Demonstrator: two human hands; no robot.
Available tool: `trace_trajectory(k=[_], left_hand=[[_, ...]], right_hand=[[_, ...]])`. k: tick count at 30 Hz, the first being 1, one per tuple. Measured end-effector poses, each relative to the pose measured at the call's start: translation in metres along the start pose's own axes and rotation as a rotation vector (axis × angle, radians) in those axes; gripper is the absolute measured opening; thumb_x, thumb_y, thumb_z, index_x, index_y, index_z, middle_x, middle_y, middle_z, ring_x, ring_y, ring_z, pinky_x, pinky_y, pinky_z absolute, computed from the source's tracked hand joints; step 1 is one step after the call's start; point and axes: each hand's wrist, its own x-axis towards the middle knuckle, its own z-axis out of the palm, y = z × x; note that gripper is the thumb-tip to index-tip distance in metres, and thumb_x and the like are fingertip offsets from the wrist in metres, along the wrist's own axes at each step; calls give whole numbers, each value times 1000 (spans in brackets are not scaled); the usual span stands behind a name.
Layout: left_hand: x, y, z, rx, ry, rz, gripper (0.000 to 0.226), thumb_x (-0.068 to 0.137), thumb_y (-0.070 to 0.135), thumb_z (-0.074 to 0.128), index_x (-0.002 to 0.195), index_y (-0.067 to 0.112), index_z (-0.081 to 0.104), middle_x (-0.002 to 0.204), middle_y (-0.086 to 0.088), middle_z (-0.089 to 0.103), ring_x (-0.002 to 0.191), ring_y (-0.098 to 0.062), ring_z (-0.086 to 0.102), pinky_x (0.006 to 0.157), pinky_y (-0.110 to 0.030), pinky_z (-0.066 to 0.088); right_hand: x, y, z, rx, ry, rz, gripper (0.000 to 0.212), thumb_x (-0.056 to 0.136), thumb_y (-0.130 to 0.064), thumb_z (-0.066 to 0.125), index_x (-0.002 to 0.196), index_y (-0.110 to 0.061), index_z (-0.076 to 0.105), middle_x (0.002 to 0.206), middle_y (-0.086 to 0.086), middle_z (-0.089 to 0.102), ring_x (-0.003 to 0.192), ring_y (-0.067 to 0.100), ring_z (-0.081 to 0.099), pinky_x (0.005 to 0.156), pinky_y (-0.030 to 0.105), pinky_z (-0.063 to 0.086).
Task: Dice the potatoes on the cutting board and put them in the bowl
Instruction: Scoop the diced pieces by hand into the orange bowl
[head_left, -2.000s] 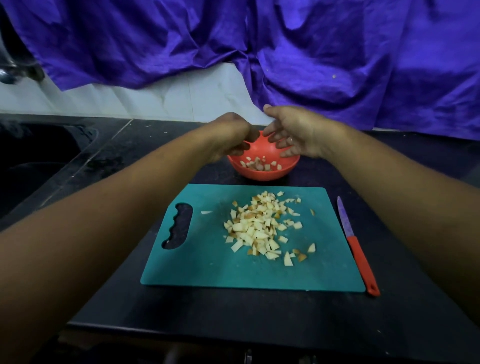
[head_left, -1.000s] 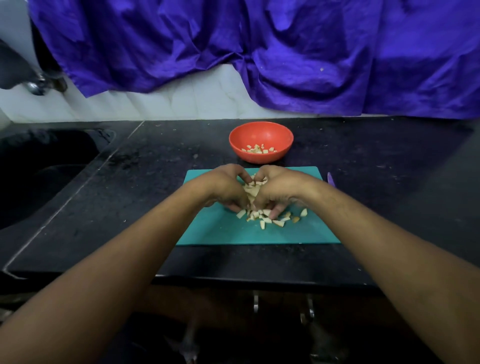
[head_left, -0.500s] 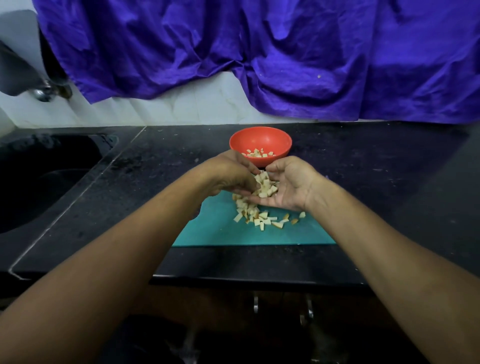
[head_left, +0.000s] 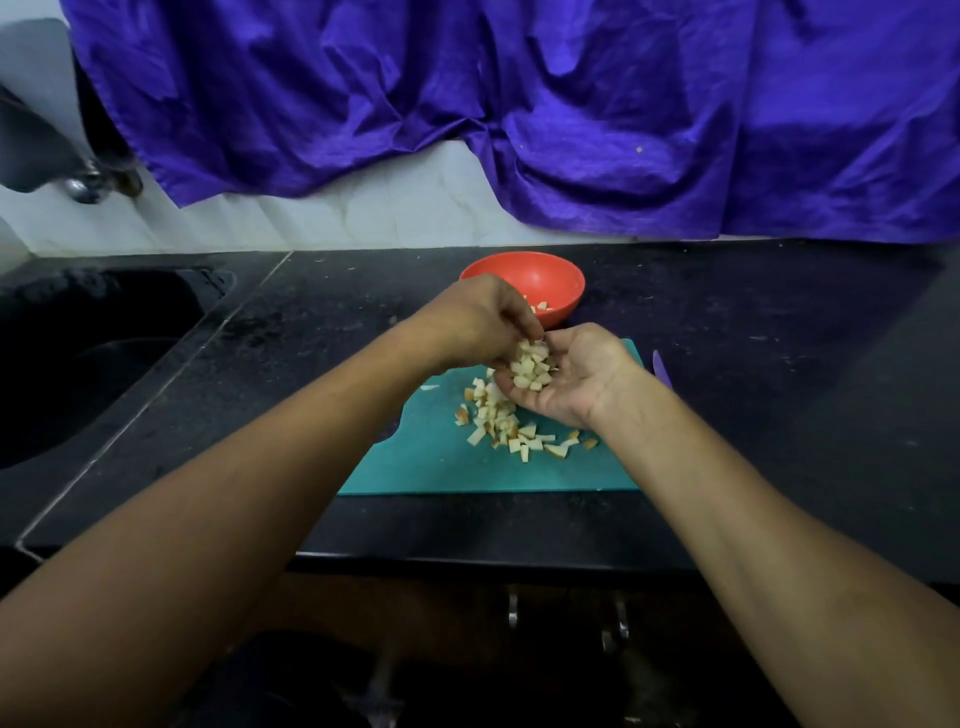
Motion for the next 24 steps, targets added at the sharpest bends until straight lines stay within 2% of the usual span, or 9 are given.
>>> trace_trajectory(k=[2, 6, 9, 15, 21, 24], left_hand=[[0, 0, 1, 66, 22, 60, 30, 84, -6, 74, 100, 19, 79, 91, 3, 77, 88, -11, 74, 84, -28, 62], [-1, -5, 0, 134, 48, 150, 20, 83, 10, 82, 97, 24, 79, 93, 10, 76, 88, -1, 69, 79, -17, 56], [-1, -12, -4, -11, 51, 159, 15, 86, 17, 81, 101, 21, 80, 97, 7, 78, 87, 0, 67, 69, -12, 48], [-2, -28, -9, -222, 112, 90, 16, 94, 11, 72, 109, 15, 76, 92, 2, 74, 75, -2, 63, 60, -17, 51], [-4, -55, -11, -283, 99, -49, 12, 96, 14, 70, 106, 20, 75, 95, 1, 71, 79, -10, 61, 65, -22, 53], [1, -64, -8, -304, 86, -100, 12, 96, 14, 70, 107, 18, 75, 96, -3, 71, 80, -11, 61, 64, -22, 53]], right_hand=[[0, 2, 0, 34, 3, -2, 37, 107, -11, 34, 104, 3, 68, 88, 19, 76, 89, 32, 71, 80, 44, 56], [3, 3, -1, 113, 36, 29, 35, 109, -14, 37, 124, 3, 63, 117, 19, 71, 107, 31, 69, 75, 45, 56], [3, 1, -2, 152, 40, 38, 34, 109, -16, 39, 125, 3, 64, 124, 19, 68, 113, 31, 66, 71, 44, 57], [0, -4, -5, 211, 22, 17, 31, 109, -17, 43, 120, 3, 64, 114, 24, 61, 95, 35, 62, 73, 43, 57], [-2, -13, -11, 257, -19, -1, 30, 108, -14, 44, 120, 4, 64, 111, 24, 62, 94, 33, 64, 81, 42, 60], [-3, -21, -9, 254, -38, -19, 29, 107, -14, 45, 118, 5, 64, 109, 24, 64, 92, 33, 65, 80, 42, 60]])
